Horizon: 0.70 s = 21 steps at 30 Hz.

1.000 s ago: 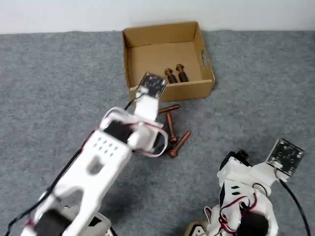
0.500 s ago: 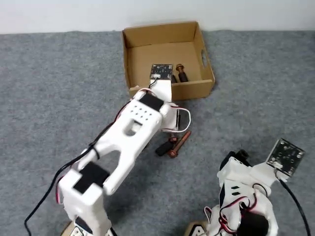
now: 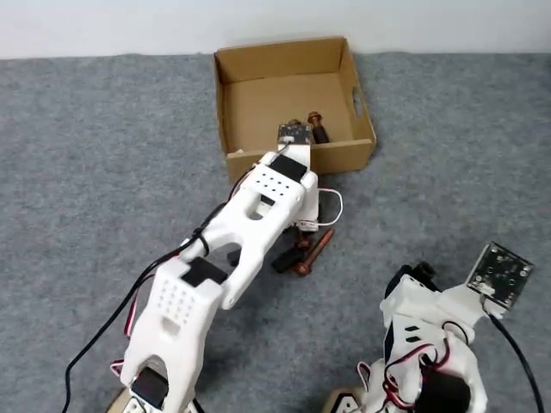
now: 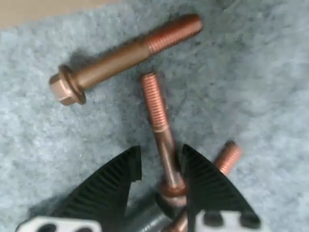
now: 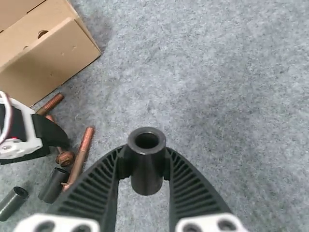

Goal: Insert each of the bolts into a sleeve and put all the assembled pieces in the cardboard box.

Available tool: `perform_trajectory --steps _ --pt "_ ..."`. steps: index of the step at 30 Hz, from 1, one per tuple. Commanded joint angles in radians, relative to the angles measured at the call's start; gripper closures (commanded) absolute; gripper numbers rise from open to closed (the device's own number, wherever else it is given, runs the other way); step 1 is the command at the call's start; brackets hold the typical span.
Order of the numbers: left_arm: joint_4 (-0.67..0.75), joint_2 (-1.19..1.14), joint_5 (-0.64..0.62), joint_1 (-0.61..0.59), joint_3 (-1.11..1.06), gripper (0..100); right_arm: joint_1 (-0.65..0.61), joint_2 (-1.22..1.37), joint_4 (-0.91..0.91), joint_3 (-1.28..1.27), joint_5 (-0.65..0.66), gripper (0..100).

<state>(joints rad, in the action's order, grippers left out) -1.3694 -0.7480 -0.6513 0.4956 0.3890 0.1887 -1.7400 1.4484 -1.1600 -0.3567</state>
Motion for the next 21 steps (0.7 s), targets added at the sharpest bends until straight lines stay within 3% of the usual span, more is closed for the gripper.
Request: perform_trajectory --steps 1,4,13,21 --pt "-0.054 -0.035 -0.008 0.005 0.09 87 0.012 -0.008 -0.004 0.003 0.006 99.1" --pt "-0.109 -0.068 -0.008 -0.002 0.154 99 0.012 -0.008 -0.004 0.003 0.006 99.1" --pt "-0.388 -0.072 -0.021 -0.005 0.366 100 0.01 -0.008 -0.004 0.003 -0.02 99.1" --pt "-0.385 0.075 -0.396 -0.046 0.271 100 0.01 -0.008 -0.004 0.003 -0.02 99.1"
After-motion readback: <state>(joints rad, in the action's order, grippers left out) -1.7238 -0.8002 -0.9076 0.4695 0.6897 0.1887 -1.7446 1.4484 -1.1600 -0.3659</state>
